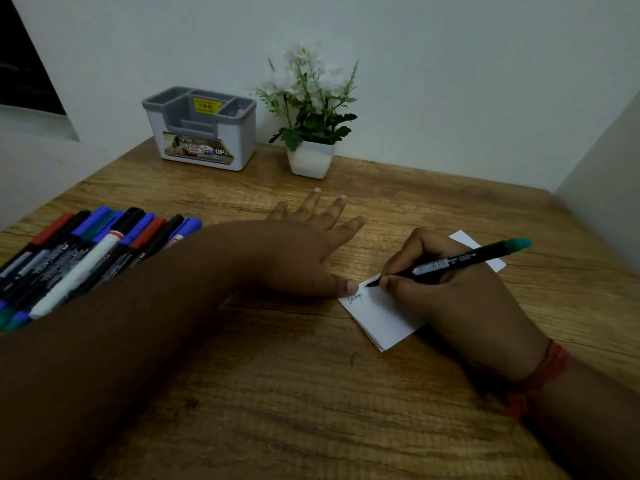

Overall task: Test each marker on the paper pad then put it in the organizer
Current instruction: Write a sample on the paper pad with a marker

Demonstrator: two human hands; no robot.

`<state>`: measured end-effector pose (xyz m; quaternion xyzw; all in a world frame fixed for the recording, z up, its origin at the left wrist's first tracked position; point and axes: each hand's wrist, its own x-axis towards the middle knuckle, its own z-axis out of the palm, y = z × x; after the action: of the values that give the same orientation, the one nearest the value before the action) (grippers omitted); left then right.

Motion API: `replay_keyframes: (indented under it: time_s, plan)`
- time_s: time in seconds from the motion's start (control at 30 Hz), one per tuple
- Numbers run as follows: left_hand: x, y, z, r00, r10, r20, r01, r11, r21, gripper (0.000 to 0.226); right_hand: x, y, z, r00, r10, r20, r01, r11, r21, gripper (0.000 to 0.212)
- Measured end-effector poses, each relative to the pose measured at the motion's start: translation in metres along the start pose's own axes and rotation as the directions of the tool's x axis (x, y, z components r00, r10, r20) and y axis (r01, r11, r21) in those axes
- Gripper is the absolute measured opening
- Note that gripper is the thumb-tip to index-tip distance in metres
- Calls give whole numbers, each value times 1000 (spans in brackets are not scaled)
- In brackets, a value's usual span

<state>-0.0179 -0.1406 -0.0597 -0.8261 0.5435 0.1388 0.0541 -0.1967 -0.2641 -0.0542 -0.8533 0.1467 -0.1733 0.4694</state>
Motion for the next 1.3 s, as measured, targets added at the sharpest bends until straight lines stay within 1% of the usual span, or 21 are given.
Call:
replay_keyframes:
  time_s: [0.13,0.23,0.3,0.43,0.53,0.6,0.67,0.73,0.77,0.83,0.93,0.97,1.07,1.17,1.3]
  plan:
    - [-1,0,-1,1000,-2,-3,2,1000,5,95,0,2,-1,998,45,-38,-41,994,103,7]
    - [-1,-3,-2,1000,-2,-17,2,1000,28,97,-1,3,0,996,90,-30,-81,972,218,8]
    - [-2,-5,-3,1000,1,-22,-1,1000,25,99,-1,1,0,995,86,-43,-71,962,263,8]
    - [-5,-10,-7,1000,-15,-24,14,999,-33,99,3,-5,-6,990,37,-135,4,957,291,8]
    - [-8,-11,-11,997,-54,-51,48,992,-113,90,13,-7,-16,981,28,-193,43,934,354,19]
    - [-7,-12,-12,991,-102,-88,87,984,-155,83,24,-7,-24,983,-20,-185,76,951,300,18]
    - [-4,-14,-12,976,-157,-149,137,981,-137,79,37,-7,-30,986,-69,-153,106,963,249,13]
    - [-2,-14,-13,960,-188,-207,172,981,-94,74,47,-6,-30,985,-90,-150,124,965,230,15]
    - [-1,-14,-13,955,-187,-228,173,982,-78,69,50,-4,-29,983,-89,-159,127,960,250,17]
    - [0,-12,-13,950,-153,-273,143,988,-56,55,54,3,-26,981,-79,-175,128,950,284,18]
    - [-3,-8,-15,942,-114,-316,85,991,-104,35,55,15,-24,990,-75,-119,101,967,233,14]
    - [-4,-7,-15,941,-110,-319,71,989,-131,30,54,17,-25,991,-76,-107,99,968,229,14]
    - [-3,-4,-14,938,-103,-332,52,986,-159,18,52,21,-27,991,-77,-105,105,951,291,15]
    - [-1,-3,-13,930,-132,-343,56,973,-223,5,52,22,-29,993,-69,-99,96,949,301,16]
    - [-1,1,-15,895,-168,-414,6,931,-366,14,53,22,-28,996,-40,-83,71,910,408,14]
